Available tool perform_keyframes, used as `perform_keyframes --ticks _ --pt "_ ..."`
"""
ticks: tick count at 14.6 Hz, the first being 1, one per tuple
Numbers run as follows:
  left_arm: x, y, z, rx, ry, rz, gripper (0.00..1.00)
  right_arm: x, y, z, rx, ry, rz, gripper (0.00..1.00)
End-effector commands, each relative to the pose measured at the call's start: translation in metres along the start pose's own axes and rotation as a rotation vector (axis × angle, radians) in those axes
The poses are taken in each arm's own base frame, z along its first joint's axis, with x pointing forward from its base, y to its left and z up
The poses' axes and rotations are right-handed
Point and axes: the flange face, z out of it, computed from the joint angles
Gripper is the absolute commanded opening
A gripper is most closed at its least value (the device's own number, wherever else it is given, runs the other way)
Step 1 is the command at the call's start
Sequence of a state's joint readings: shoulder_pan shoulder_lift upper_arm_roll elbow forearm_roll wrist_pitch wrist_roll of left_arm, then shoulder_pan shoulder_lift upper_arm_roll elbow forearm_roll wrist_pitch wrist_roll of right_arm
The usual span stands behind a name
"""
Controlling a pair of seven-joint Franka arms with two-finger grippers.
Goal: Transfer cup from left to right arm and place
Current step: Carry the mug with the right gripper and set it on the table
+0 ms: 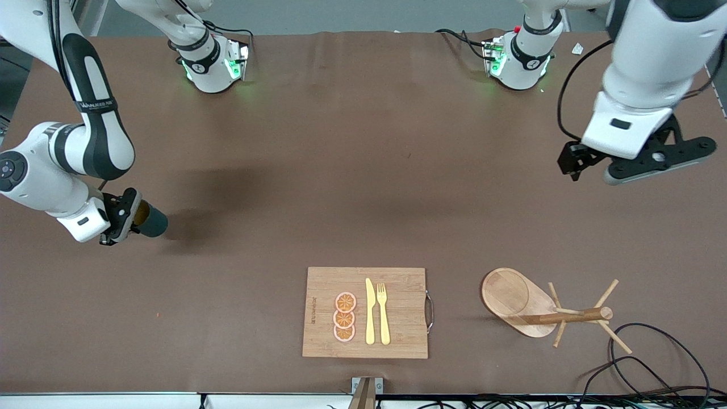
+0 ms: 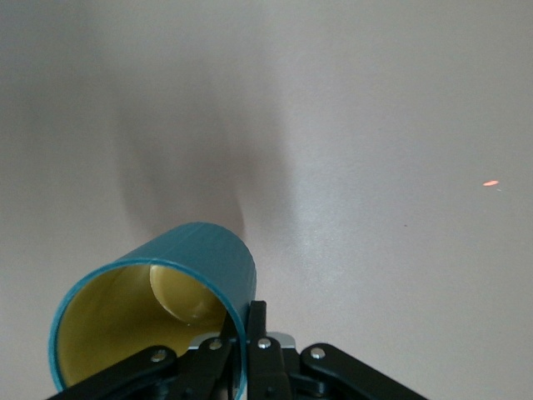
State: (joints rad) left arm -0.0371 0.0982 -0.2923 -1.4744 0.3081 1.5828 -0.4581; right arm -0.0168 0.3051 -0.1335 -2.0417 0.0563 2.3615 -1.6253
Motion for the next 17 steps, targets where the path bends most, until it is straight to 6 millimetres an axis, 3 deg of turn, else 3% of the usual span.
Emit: perform_keyframes --ticks 1,4,8,9,11,12,14,16,17 --pt "0.012 -0.034 -0.002 -0.087 -0.046 0.009 1.00 0.003 -0.010 0.016 0.007 -0.004 -0.054 0.04" --pt "0.021 -0.062 -0.004 -0.168 -0.058 0.012 1.00 0.010 -0.011 0.032 0.020 -0.007 -0.066 0.04" --pt "0.015 -0.067 -0.018 -0.176 -0.037 0.011 1.00 0.028 -0.012 0.045 0.017 -0.009 -0.100 0.04" --pt "0.010 -0.076 -0.027 -0.178 -0.021 0.008 1.00 0.030 -0.013 0.049 0.025 -0.009 -0.103 0.11" --pt "0.009 -0.093 -0.030 -0.182 -0.015 0.017 1.00 0.028 -0.013 0.049 0.031 -0.008 -0.089 0.92" --pt "0.010 -0.105 -0.030 -0.188 -0.013 0.027 1.00 0.028 -0.012 0.047 0.032 -0.008 -0.086 1.00" --pt "0.003 -0.126 -0.028 -0.221 -0.039 0.090 1.00 0.028 -0.006 0.027 0.041 0.002 -0.049 1.00" --pt "-0.001 -0.140 -0.033 -0.237 -0.030 0.072 1.00 0.010 0.003 -0.020 0.086 0.009 0.098 1.00" --pt "-0.002 -0.140 -0.034 -0.237 -0.030 0.075 1.00 0.004 0.009 -0.055 0.092 0.012 0.183 1.00"
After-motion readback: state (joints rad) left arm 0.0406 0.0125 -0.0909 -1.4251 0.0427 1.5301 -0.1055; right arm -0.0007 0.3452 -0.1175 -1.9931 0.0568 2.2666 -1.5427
